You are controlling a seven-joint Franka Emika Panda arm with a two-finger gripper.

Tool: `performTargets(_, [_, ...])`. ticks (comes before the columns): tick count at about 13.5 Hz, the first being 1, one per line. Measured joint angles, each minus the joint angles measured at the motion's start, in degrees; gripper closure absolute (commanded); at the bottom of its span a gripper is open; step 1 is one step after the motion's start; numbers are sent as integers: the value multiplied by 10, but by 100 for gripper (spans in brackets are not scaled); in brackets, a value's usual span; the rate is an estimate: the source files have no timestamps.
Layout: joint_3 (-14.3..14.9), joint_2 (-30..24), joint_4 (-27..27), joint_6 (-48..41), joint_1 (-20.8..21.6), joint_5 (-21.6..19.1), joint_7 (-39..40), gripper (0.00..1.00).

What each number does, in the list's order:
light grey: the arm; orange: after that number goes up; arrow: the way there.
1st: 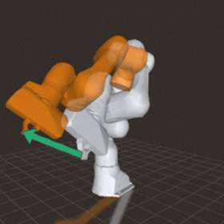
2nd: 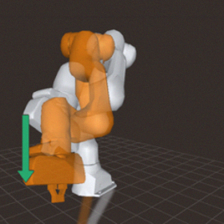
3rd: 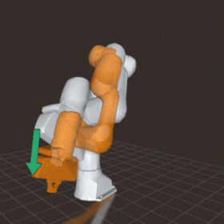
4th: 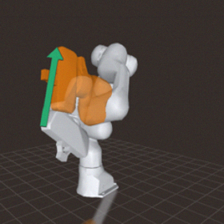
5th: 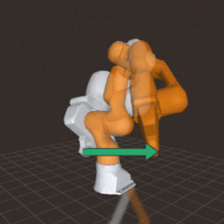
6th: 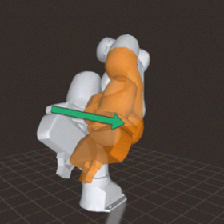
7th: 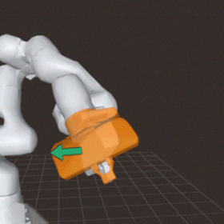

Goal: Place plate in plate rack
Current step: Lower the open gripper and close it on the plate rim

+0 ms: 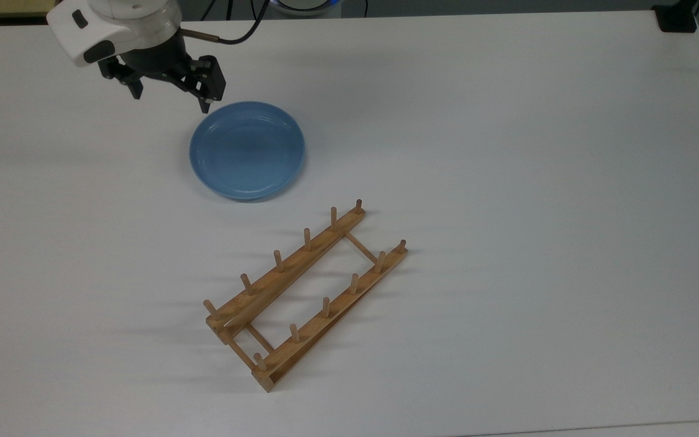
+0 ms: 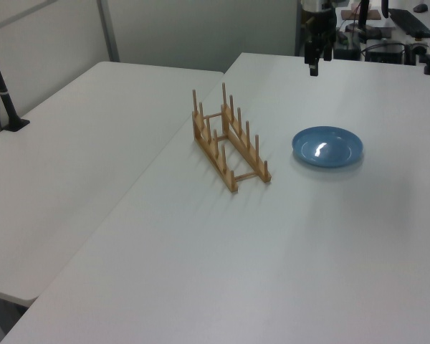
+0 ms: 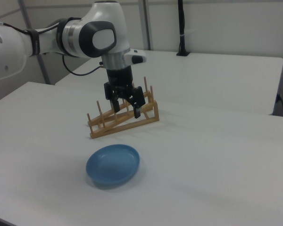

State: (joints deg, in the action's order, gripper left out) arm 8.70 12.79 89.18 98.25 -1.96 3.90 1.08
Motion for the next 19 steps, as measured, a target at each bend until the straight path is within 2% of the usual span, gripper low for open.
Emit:
performTargets(4, [2, 11, 11, -12, -12, -38, 22, 0])
performTargets(7, [4, 53, 18, -8, -38, -70, 71, 4])
performTargets(11, [4, 110, 18, 38, -69, -79, 147, 23])
performTargets(14, [4, 128, 17, 40, -72, -79, 184, 24])
performTargets(15, [4, 132, 17, 43, -72, -79, 188, 28])
performTargets(18, [2, 147, 19, 73, -69, -79, 191, 49])
performTargets(19, [2, 153, 20, 81, -68, -79, 192, 51])
